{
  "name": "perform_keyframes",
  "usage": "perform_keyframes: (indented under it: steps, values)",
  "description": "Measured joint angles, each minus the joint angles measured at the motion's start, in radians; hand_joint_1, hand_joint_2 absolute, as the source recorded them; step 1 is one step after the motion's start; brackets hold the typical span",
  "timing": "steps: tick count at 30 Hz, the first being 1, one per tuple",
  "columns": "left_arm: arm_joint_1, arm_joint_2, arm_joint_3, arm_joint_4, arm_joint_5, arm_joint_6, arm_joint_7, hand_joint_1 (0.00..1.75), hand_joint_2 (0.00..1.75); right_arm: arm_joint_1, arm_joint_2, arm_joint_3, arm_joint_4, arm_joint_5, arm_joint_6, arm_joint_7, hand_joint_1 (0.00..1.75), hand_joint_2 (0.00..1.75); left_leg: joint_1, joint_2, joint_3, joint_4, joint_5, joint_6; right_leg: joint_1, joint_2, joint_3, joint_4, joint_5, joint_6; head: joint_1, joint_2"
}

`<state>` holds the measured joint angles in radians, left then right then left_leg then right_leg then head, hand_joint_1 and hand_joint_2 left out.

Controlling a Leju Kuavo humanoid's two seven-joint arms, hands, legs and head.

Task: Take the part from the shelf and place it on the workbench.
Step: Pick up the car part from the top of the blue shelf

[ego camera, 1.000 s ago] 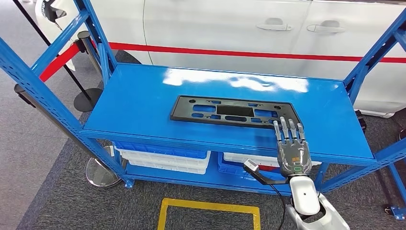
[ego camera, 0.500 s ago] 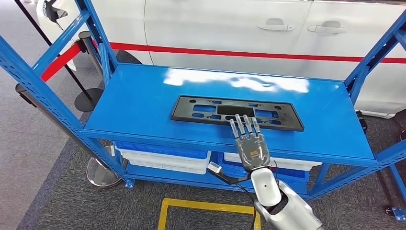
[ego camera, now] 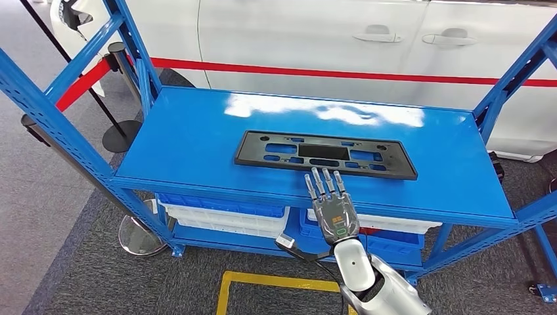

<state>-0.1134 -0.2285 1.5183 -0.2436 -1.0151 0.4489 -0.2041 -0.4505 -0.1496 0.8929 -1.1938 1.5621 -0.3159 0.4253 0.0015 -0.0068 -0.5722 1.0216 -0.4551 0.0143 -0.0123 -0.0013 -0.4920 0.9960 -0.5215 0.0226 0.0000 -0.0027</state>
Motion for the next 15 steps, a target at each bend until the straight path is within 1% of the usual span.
perform_keyframes:
  steps: [5,10,13,15]
  values:
    - [-0.001,-0.001,-0.003,0.000,-0.014,-0.011,0.000,0.00,0.00,0.002,0.004,0.007,0.006,0.000,0.003,-0.001,0.00,1.75,-0.001,0.000,0.000,0.001,0.000,0.000,-0.001,0.000,0.000,0.000,0.000,0.001,0.000,0.000]
    - [0.000,0.000,-0.005,0.000,-0.019,-0.010,0.004,0.00,0.00,0.004,0.008,0.016,0.015,0.000,0.000,0.015,0.00,1.75,-0.007,0.000,-0.002,0.003,-0.002,0.003,-0.004,0.000,0.000,-0.001,0.001,0.003,0.000,0.000]
    - [0.000,0.000,-0.008,0.000,-0.021,-0.010,0.009,0.00,0.00,-0.003,0.009,0.023,0.021,0.000,-0.001,0.025,0.00,1.75,-0.009,0.000,-0.004,0.006,-0.004,0.006,-0.007,0.000,-0.001,-0.002,0.002,0.007,0.000,0.000]
    - [0.000,0.000,-0.011,0.000,-0.021,-0.010,0.011,0.00,0.00,-0.010,0.009,0.026,0.022,0.000,0.001,0.025,0.00,1.75,-0.008,0.000,-0.003,0.002,-0.004,0.013,-0.008,0.000,0.001,-0.007,0.002,0.014,0.000,0.000]
